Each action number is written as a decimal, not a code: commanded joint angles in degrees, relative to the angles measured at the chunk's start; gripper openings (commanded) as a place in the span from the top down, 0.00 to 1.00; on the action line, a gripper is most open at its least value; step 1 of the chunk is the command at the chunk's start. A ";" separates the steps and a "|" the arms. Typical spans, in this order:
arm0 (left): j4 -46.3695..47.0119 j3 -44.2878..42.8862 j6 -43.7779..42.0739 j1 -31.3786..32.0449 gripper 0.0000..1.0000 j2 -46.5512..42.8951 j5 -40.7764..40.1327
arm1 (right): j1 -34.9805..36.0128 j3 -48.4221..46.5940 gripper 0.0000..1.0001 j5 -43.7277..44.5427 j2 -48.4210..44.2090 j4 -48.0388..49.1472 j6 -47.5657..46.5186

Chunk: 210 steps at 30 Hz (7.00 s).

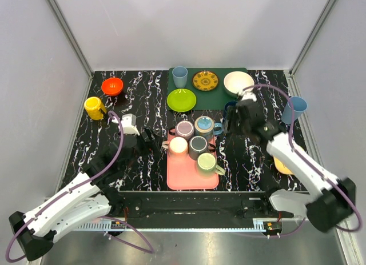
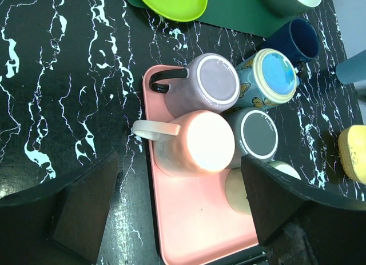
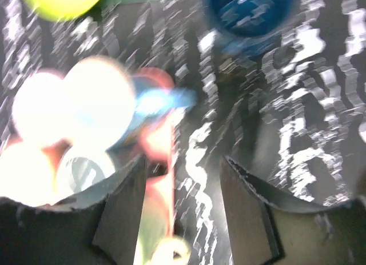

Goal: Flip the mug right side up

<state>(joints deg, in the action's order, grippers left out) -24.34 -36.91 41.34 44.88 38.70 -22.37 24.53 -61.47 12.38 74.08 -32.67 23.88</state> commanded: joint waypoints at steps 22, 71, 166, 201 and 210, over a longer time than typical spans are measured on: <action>9.48 6.15 -1.97 -0.23 0.14 -5.13 11.56 | 23.19 19.45 0.28 -14.41 -18.97 -2.76 7.83; 10.19 9.84 0.41 0.12 0.19 -6.97 12.79 | 36.11 13.23 0.40 2.91 -2.46 -6.89 6.71; 62.21 7.38 13.32 -0.32 0.58 -0.29 36.34 | 24.77 11.64 1.00 -35.06 -20.03 50.16 28.07; -2.62 -33.02 -19.02 -10.15 1.00 21.89 -4.62 | 24.86 -4.71 0.36 -2.38 -21.62 1.56 7.77; 1.04 -48.24 -17.70 -24.84 1.00 51.01 6.99 | 24.86 -2.51 0.36 2.29 -22.84 -0.12 3.90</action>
<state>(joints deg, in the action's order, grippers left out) -25.56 -76.38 25.21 23.16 82.06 -18.96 49.08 -64.25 10.09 52.40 -32.08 31.14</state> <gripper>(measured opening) 0.195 0.640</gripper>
